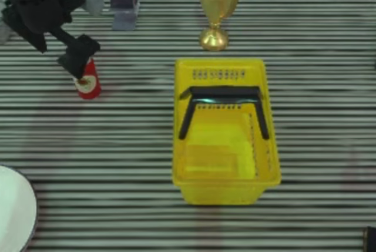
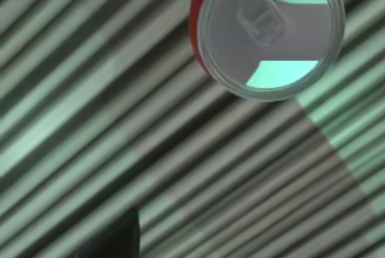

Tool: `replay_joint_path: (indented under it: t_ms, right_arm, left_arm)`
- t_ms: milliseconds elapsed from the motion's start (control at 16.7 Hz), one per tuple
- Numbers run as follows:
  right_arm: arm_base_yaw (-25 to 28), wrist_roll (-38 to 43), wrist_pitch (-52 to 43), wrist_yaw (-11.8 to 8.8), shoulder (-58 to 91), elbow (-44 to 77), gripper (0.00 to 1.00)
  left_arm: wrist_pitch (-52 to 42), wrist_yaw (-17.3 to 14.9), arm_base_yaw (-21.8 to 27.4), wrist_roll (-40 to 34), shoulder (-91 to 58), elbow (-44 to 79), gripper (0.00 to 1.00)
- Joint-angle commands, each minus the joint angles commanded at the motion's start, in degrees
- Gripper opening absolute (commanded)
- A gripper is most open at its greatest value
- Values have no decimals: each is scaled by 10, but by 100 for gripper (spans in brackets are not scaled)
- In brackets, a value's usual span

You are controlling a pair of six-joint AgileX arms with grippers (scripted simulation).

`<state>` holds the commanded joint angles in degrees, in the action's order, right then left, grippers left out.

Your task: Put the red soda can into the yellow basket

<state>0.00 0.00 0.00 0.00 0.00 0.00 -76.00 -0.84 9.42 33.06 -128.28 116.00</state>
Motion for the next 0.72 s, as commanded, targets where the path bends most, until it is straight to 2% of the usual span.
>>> replay_joint_path:
  t_ms: [360, 720]
  right_arm:
    - [0, 0, 0, 0, 0, 0, 100]
    - [0, 0, 0, 0, 0, 0, 100]
  left_arm:
    - [-59, 4, 3, 41, -145, 188, 100]
    - [-64, 5, 3, 45, -160, 207, 100]
